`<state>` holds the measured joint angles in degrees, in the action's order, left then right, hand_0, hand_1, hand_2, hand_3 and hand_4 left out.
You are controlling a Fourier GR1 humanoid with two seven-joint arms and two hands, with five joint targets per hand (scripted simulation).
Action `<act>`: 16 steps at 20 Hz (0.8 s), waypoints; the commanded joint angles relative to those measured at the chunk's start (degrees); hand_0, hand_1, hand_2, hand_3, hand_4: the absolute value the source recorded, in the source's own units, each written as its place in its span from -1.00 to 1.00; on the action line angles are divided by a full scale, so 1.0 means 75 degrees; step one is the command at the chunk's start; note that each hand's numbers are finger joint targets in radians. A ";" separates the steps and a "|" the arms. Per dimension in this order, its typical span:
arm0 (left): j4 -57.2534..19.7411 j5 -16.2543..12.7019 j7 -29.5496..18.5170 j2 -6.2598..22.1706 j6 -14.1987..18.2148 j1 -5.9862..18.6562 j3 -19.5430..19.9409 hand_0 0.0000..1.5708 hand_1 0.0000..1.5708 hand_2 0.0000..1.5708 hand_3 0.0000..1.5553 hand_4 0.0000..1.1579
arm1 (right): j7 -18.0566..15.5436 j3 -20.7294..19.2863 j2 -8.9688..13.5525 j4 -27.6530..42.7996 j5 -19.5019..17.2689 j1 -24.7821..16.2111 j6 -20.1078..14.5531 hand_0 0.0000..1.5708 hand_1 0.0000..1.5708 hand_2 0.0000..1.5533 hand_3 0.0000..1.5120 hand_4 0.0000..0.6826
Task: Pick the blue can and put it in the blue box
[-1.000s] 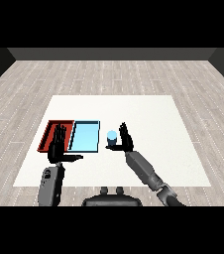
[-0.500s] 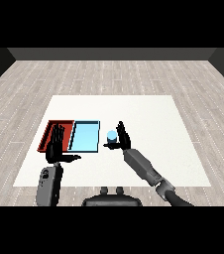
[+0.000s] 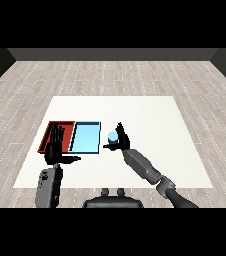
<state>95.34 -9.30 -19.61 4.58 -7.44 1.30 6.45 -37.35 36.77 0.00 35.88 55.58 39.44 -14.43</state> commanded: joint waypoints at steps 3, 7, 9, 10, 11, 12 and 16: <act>-0.0063 0.0151 -0.0264 -0.0168 0.0001 -0.0200 -0.0174 -1.00 -1.00 -1.00 -1.00 -1.00 | -0.0178 -0.0064 0.0000 -0.0640 0.0207 0.0482 -0.1359 0.39 0.39 0.67 0.66 0.21; -0.0463 -0.0033 -0.0312 0.0004 -0.0065 0.0172 0.0137 -1.00 -1.00 -1.00 -1.00 -1.00 | -0.0123 0.0533 0.0000 -0.0436 0.0570 0.0475 -0.2316 0.91 0.91 0.89 0.89 0.90; 0.0236 0.0219 0.0152 -0.0117 0.0262 -0.0046 -0.0115 -1.00 -1.00 -1.00 -1.00 -1.00 | -0.0161 0.0888 0.0000 -0.0357 0.0457 0.0199 -0.2565 0.90 0.90 0.90 0.90 0.81; -0.0010 0.0151 -0.0260 -0.0074 -0.0028 -0.0245 -0.0100 -1.00 -1.00 -1.00 -1.00 -1.00 | 0.0124 0.0891 0.0000 -0.0785 0.0736 0.0886 -0.2685 0.90 0.90 0.90 0.89 0.81; -0.0048 0.0161 0.0016 -0.0136 0.0180 0.0102 -0.0098 -1.00 -1.00 -1.00 -1.00 -1.00 | 0.0111 0.0424 0.0000 -0.0978 0.0231 0.0577 -0.2403 0.92 0.92 0.91 0.90 0.82; 0.0071 0.0372 -0.0106 -0.0423 0.0326 -0.0171 -0.0395 -1.00 -1.00 -1.00 -1.00 -1.00 | 0.0396 0.0632 0.0000 -0.1162 0.0502 0.0998 -0.2385 0.92 0.92 0.90 0.89 0.82; -0.0240 0.0377 -0.0205 -0.0248 0.0246 -0.0032 -0.0232 -1.00 -1.00 -1.00 -1.00 -1.00 | 0.0124 0.0811 0.0000 -0.0655 0.0453 0.0943 -0.2674 0.90 0.90 0.89 0.88 0.86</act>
<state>95.09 -7.16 -20.48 3.27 -6.01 0.84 5.11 -36.14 41.66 0.05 30.90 58.89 45.27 -33.23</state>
